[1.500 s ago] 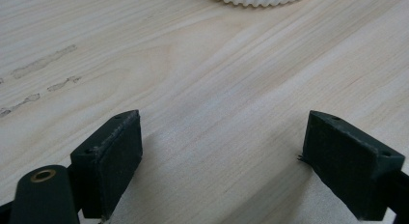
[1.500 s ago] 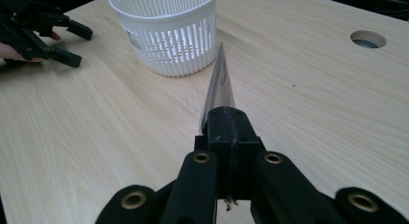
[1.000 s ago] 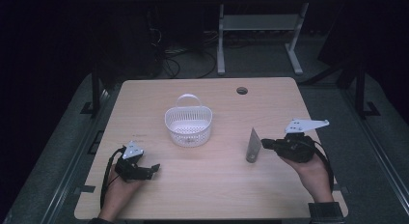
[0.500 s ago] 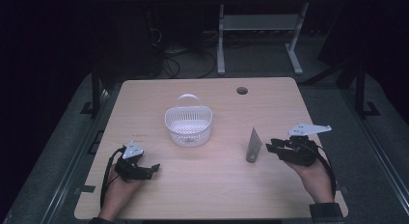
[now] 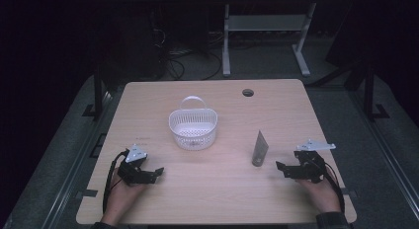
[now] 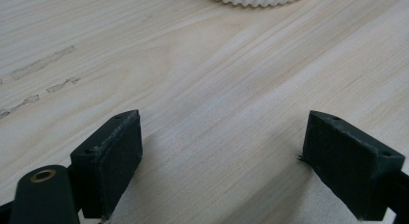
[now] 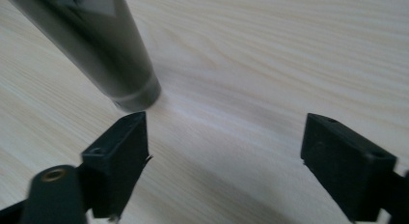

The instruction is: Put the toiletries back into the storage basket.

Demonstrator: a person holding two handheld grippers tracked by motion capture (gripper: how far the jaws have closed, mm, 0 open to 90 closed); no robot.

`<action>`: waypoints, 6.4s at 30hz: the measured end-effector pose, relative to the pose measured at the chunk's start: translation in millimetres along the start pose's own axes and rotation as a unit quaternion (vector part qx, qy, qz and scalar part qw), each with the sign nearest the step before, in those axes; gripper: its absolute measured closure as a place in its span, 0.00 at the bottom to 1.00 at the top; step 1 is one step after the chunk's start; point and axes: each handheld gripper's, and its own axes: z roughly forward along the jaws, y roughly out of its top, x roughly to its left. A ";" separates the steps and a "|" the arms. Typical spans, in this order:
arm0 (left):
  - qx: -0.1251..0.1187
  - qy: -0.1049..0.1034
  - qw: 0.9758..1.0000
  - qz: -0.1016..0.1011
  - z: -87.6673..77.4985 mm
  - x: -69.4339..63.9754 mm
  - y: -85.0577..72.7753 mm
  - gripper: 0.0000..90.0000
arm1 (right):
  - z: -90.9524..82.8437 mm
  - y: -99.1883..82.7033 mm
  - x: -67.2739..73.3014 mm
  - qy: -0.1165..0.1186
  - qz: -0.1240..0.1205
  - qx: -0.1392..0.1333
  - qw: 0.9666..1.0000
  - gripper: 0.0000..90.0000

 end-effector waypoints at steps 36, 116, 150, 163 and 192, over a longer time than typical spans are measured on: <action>0.013 -0.085 0.996 0.031 -6.2 -22.1 24.6 0.15 | 10.4 -36.3 -16.2 -0.063 0.021 0.002 0.998 0.07; 0.026 -0.238 0.955 0.176 38.1 -143.0 212.6 0.16 | 10.2 -36.3 -16.2 -0.062 0.021 0.002 0.998 0.07; 0.057 -0.246 0.946 0.204 82.0 -199.2 260.6 0.16 | 10.3 -36.3 -16.2 -0.062 0.021 0.002 0.998 0.07; 0.078 -0.247 0.942 0.212 102.8 -218.9 266.9 0.17 | 10.2 -36.3 -16.3 -0.061 0.021 0.001 0.998 0.07; 0.060 -0.242 0.948 0.199 71.7 -192.1 271.6 0.33 | 10.2 -36.3 -16.3 -0.062 0.021 0.001 0.998 0.07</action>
